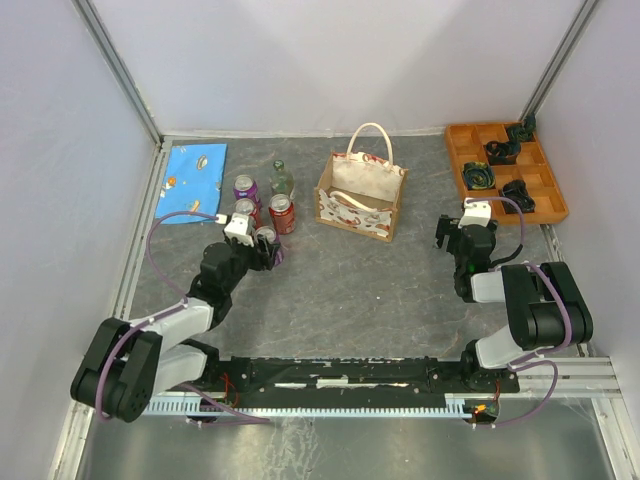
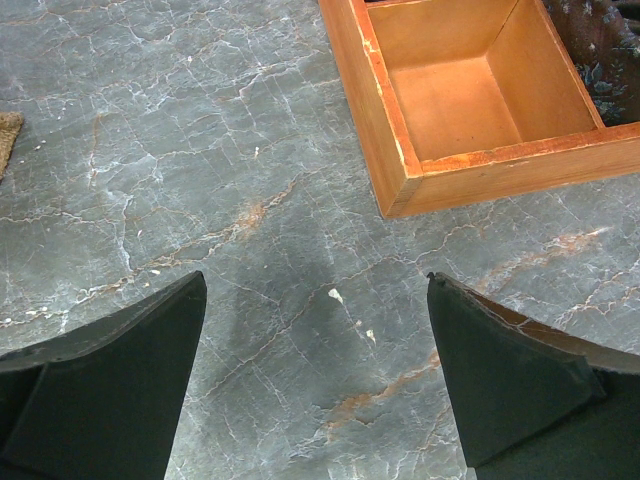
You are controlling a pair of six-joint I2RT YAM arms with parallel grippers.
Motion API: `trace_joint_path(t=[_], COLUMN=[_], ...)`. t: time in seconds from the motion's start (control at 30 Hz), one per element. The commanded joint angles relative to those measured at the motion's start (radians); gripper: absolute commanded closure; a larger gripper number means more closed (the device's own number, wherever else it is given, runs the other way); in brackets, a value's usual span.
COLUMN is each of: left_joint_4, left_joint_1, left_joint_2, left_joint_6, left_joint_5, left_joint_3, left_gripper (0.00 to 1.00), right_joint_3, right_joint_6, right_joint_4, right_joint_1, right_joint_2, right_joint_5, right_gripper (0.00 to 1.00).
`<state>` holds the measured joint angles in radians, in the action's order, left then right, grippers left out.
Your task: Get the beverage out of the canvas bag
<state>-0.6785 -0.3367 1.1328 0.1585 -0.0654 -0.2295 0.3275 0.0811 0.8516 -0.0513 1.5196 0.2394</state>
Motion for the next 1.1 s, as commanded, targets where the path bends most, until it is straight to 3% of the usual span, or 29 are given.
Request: trace_joint_path(t=[0.0, 0.1, 0.23, 0.3, 0.33, 0.57, 0.83, 1.07], left_joint_4=[-0.190, -0.196, -0.173, -0.134, -0.111, 0.034, 0.325, 0.592], left_joint_1=[0.006, 0.007, 0.007, 0.007, 0.007, 0.007, 0.019, 0.177], left_joint_2=[0.031, 0.061, 0.050, 0.026, 0.012, -0.100, -0.246, -0.194], left_joint_6=[0.044, 0.047, 0.056, 0.048, 0.042, 0.038, 0.007, 0.009], left_joint_5=[-0.055, -0.059, -0.050, -0.041, -0.035, 0.034, 0.270, 0.388], left_joint_3=[-0.040, -0.046, -0.051, -0.057, -0.061, -0.106, -0.278, -0.505], left_gripper=[0.89, 0.76, 0.38, 0.03, 0.00, 0.01, 0.01, 0.01], right_joint_3=[0.030, 0.030, 0.030, 0.030, 0.030, 0.030, 0.030, 0.030], right_joint_6=[-0.004, -0.004, -0.003, -0.004, -0.003, -0.004, -0.004, -0.004], right_joint_4=[0.026, 0.026, 0.026, 0.026, 0.026, 0.026, 0.026, 0.026], right_joint_1=[0.002, 0.002, 0.002, 0.002, 0.003, 0.002, 0.003, 0.002], right_joint_2=[-0.010, -0.009, -0.009, -0.010, -0.009, -0.010, -0.009, -0.009], right_joint_5=[-0.006, -0.006, -0.006, -0.007, -0.006, -0.006, -0.006, -0.006], right_gripper=[0.01, 0.01, 0.01, 0.01, 0.01, 0.01, 0.01, 0.01])
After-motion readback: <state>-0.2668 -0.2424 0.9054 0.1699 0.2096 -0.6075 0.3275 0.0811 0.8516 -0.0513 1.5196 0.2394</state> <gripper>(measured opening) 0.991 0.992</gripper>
